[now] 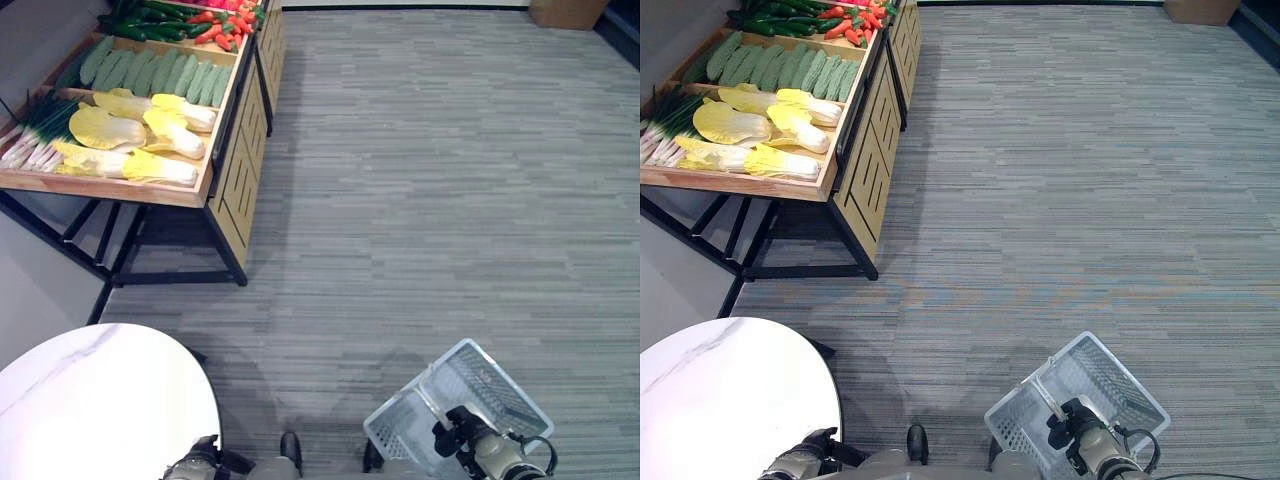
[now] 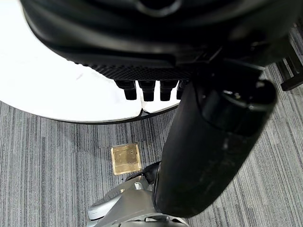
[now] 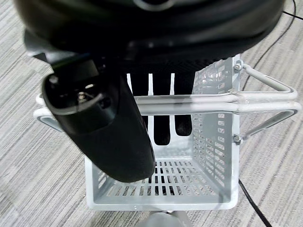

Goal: Get the vegetables into the basket

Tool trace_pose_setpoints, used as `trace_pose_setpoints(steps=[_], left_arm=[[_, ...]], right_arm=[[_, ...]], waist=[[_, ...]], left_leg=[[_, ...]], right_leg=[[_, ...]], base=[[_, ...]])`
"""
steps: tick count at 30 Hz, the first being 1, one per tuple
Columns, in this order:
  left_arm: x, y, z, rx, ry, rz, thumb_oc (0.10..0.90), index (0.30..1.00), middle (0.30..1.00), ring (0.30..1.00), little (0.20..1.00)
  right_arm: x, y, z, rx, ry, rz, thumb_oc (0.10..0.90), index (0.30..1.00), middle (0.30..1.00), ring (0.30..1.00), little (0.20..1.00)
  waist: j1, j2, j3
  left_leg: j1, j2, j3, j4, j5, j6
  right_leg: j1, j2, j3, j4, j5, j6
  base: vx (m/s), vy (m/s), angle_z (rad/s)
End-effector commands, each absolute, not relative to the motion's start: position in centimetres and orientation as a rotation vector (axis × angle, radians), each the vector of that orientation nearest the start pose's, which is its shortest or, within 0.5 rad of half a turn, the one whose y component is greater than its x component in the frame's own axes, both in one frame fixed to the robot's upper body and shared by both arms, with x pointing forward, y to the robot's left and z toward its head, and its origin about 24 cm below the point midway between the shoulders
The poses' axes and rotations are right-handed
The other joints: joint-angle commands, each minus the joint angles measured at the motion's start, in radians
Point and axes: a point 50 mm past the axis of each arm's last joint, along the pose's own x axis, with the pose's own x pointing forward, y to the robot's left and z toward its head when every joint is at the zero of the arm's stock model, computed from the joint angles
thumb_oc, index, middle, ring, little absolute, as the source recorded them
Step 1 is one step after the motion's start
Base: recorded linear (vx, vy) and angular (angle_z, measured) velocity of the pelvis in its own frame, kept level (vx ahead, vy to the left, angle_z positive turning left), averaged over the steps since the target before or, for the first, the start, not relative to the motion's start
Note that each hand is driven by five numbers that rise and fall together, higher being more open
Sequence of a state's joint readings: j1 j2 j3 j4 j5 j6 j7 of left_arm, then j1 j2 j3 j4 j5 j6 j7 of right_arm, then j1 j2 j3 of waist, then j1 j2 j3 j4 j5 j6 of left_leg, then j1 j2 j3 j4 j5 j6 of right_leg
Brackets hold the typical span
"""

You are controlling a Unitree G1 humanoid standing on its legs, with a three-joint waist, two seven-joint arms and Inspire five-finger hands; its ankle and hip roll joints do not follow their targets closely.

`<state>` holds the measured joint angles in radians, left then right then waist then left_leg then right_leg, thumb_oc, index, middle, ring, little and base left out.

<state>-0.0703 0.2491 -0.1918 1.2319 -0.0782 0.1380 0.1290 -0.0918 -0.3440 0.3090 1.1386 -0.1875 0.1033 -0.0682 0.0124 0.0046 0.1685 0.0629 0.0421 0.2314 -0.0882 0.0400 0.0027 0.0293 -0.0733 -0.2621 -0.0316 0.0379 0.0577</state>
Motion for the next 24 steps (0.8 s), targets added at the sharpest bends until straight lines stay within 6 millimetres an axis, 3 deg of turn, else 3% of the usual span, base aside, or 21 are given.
trace_pose_setpoints(steps=[1,5,11,13,15,17,20,24], left_arm=[[10.7,24.8,-15.6,0.355,1.302,0.229,0.900,1.000,1.000,1.000,1.000],[10.2,24.9,-15.7,0.366,1.318,0.220,0.900,1.000,1.000,1.000,1.000],[9.9,25.3,-15.6,0.357,1.328,0.230,0.900,1.000,1.000,1.000,1.000],[9.9,25.4,-15.6,0.352,1.333,0.235,0.900,1.000,1.000,1.000,1.000],[9.8,25.4,-15.6,0.348,1.339,0.244,0.900,1.000,1.000,1.000,1.000],[9.7,25.4,-15.7,0.353,1.345,0.245,0.900,1.000,1.000,1.000,1.000],[9.5,25.5,-15.7,0.347,1.353,0.254,0.900,1.000,1.000,1.000,1.000],[9.2,25.5,-15.7,0.349,1.363,0.256,0.900,1.000,1.000,1.000,1.000]], right_arm=[[14.5,-25.2,-14.0,-0.653,1.129,0.059,0.400,0.300,0.300,0.300,0.300],[14.1,-25.5,-14.1,-0.645,1.144,0.045,0.400,0.300,0.300,0.300,0.300],[13.7,-25.3,-14.2,-0.625,1.151,0.048,0.400,0.300,0.300,0.300,0.300],[13.7,-25.1,-14.3,-0.622,1.154,0.053,0.400,0.300,0.300,0.300,0.300],[14.1,-25.2,-14.1,-0.633,1.141,0.056,0.400,0.300,0.300,0.300,0.300],[14.5,-25.1,-14.0,-0.639,1.126,0.059,0.400,0.300,0.300,0.300,0.300],[15.1,-25.1,-13.6,-0.646,1.094,0.063,0.400,0.300,0.300,0.300,0.300],[15.3,-25.0,-13.5,-0.654,1.082,0.071,0.400,0.300,0.300,0.300,0.300]], waist=[[0.014,-0.025,0.040],[0.019,-0.024,0.061],[0.022,-0.029,0.103],[0.030,-0.026,0.105],[0.046,-0.018,0.112],[0.055,-0.019,0.112],[0.059,-0.034,0.108],[0.061,-0.039,0.108]], left_leg=[[0.017,-0.078,-0.044,0.001,-0.133,0.068],[0.020,-0.091,-0.034,0.001,-0.150,0.086],[0.056,-0.104,-0.013,0.001,-0.174,0.103],[0.058,-0.103,0.003,0.001,-0.182,0.102],[0.045,-0.094,0.018,0.001,-0.177,0.101],[0.041,-0.090,0.029,0.001,-0.171,0.098],[0.033,-0.095,0.038,0.022,-0.182,0.088],[0.042,-0.099,0.043,0.021,-0.185,0.079]], right_leg=[[-0.022,-0.042,0.059,0.149,-0.075,0.100],[-0.064,-0.062,0.059,0.226,-0.045,0.115],[-0.151,-0.118,-0.003,0.456,0.016,0.132],[-0.146,-0.126,-0.049,0.384,0.031,0.131],[-0.139,-0.121,-0.076,0.214,0.081,0.140],[-0.132,-0.112,-0.066,0.114,0.104,0.145],[-0.152,-0.083,0.002,-0.052,0.149,0.156],[-0.177,-0.077,-0.003,-0.056,0.141,0.165]], base=[[0.03,0.208,-0.30],[0.06,0.216,-0.24],[0.08,0.156,-0.18],[0.08,0.101,0.08],[0.06,0.045,0.07],[0.08,-0.023,-0.02],[0.16,-0.081,-0.07],[0.17,-0.117,0.07]])
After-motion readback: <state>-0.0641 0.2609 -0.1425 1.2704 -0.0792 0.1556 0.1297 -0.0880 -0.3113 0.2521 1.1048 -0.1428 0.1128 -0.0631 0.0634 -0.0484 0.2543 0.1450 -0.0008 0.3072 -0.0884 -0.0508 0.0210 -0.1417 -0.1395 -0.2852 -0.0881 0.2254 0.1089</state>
